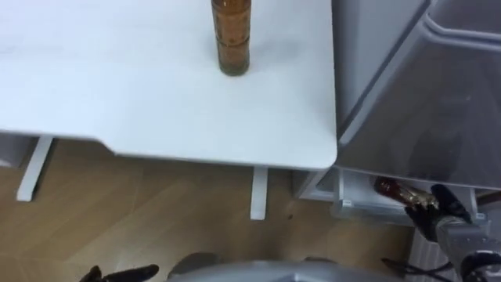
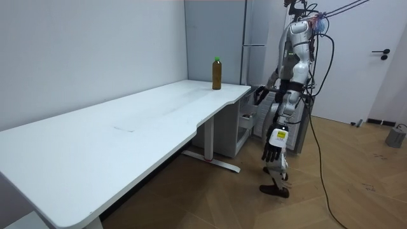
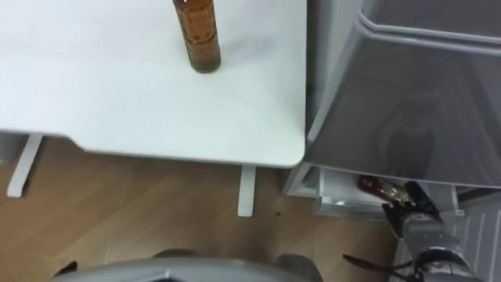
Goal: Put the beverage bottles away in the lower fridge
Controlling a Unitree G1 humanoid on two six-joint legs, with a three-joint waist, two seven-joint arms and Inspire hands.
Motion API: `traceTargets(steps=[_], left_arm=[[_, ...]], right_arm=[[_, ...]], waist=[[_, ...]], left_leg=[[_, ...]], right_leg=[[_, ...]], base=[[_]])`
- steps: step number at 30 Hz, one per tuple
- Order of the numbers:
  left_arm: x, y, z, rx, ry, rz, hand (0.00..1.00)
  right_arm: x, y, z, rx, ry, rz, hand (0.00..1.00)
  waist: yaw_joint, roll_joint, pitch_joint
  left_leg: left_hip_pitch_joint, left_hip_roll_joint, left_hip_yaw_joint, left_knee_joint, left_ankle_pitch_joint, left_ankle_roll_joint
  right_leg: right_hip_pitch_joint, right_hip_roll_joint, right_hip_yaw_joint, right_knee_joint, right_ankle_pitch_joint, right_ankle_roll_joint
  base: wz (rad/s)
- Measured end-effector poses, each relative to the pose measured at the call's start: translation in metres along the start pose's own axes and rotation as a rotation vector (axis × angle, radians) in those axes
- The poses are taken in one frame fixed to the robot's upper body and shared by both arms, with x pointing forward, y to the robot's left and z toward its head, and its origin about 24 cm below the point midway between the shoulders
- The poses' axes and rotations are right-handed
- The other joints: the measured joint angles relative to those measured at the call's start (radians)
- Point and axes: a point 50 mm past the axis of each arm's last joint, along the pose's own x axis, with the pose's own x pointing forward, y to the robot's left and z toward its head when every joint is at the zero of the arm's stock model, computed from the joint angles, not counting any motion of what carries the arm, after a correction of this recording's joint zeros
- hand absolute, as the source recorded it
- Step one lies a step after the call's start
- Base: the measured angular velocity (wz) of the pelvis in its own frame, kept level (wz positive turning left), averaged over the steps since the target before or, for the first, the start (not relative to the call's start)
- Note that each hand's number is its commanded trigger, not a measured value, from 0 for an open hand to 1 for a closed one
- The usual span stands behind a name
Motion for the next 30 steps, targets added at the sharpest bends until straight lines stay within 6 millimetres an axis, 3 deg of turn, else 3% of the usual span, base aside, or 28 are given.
traceTargets(steps=[7,14,21,30], left_arm=[[-0.001,-0.003,-0.007,-0.046,0.021,0.008,0.00],[-0.002,-0.004,-0.009,-0.064,0.029,0.027,0.00],[-0.003,-0.012,-0.018,-0.133,0.050,0.032,0.00],[-0.005,-0.014,-0.034,-0.205,0.106,0.069,0.00]], right_arm=[[-0.003,-0.015,-0.003,-0.057,0.007,0.050,0.00],[-0.009,-0.039,-0.030,-0.058,0.070,0.080,0.00],[-0.022,-0.085,-0.063,-0.282,0.193,-0.033,0.00],[-0.038,-0.128,-0.081,-0.606,0.342,-0.185,0.00]], waist=[[-0.017,-0.011,-0.0014],[-0.016,0.000,-0.0029],[-0.013,0.024,0.0000],[-0.012,0.029,0.0024]], left_leg=[[0.038,0.008,-0.001,-0.039,0.002,-0.003],[0.089,0.018,-0.002,-0.069,0.006,-0.009],[0.106,0.018,0.002,-0.092,0.006,-0.009],[0.137,0.017,-0.002,-0.105,0.006,-0.009]], right_leg=[[0.052,0.023,0.008,-0.055,0.025,0.002],[0.125,0.049,0.016,-0.142,0.060,0.001],[0.147,0.053,0.019,-0.172,0.073,0.005],[0.176,0.054,0.012,-0.176,0.073,0.005]], base=[[-0.02],[-0.01],[-0.03],[0.01]])
